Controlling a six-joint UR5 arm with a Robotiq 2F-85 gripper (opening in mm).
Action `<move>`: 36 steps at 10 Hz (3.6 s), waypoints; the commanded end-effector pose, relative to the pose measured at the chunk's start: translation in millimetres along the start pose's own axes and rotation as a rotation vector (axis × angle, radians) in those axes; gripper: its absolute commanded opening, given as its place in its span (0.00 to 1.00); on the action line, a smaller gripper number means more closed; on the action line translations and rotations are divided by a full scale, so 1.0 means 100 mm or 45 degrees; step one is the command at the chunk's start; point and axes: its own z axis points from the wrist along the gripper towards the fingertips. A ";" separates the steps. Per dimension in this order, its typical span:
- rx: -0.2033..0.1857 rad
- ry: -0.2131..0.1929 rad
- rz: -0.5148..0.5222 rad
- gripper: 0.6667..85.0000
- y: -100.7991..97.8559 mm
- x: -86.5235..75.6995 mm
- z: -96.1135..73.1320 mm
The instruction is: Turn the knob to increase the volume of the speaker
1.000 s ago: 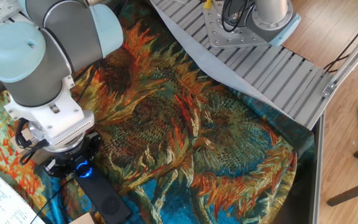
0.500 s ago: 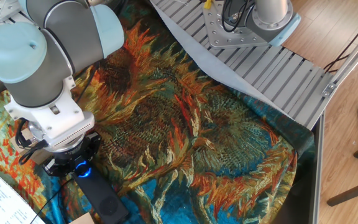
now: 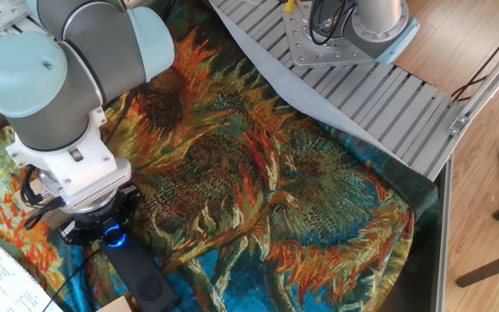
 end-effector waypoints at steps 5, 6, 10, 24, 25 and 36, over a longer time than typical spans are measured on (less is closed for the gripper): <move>-0.004 -0.031 0.122 0.26 0.00 -0.04 0.00; -0.003 -0.033 0.132 0.26 0.00 -0.04 0.00; 0.009 -0.033 0.188 0.26 -0.02 -0.03 0.00; 0.062 -0.031 0.475 0.17 -0.07 -0.01 -0.07; 0.058 -0.016 0.493 0.16 -0.03 0.02 -0.11; -0.006 -0.007 0.846 0.02 0.10 0.16 -0.34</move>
